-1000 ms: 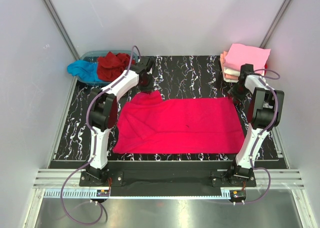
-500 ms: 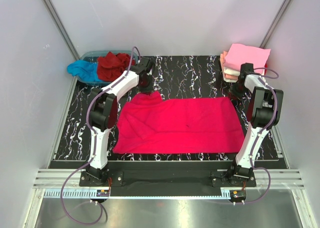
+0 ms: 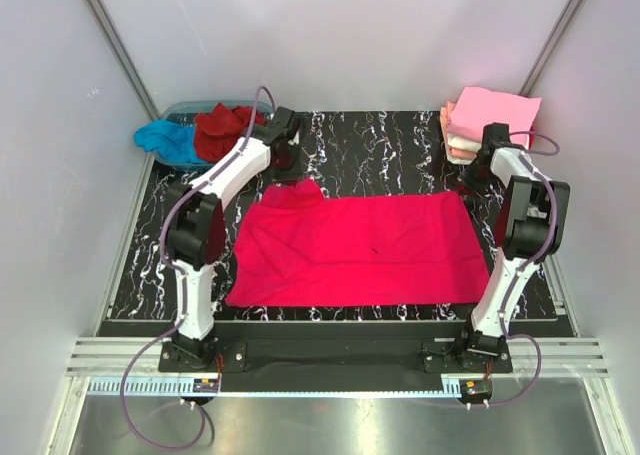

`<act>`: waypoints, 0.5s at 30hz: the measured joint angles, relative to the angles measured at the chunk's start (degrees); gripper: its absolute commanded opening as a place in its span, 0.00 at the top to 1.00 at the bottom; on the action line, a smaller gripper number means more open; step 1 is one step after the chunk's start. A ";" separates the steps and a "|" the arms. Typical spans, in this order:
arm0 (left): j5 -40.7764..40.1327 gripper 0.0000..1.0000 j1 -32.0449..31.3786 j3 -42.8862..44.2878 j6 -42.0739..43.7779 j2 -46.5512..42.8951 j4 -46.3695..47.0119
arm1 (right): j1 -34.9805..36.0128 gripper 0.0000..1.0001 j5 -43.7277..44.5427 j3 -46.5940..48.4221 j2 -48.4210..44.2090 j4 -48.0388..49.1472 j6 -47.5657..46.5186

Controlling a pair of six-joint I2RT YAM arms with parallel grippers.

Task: Fold and stack the t-shirts
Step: Fold the tshirt

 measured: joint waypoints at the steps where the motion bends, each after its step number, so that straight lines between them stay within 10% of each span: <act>1: -0.22 1.00 0.00 -0.11 0.00 -0.94 -0.55 | 0.02 1.00 -0.15 -0.24 -0.96 -0.26 -0.13; 15: -2.93 1.00 -0.81 -20.83 -1.36 -23.56 -1.99 | 0.04 1.00 -0.55 -16.06 -24.83 -0.90 -0.72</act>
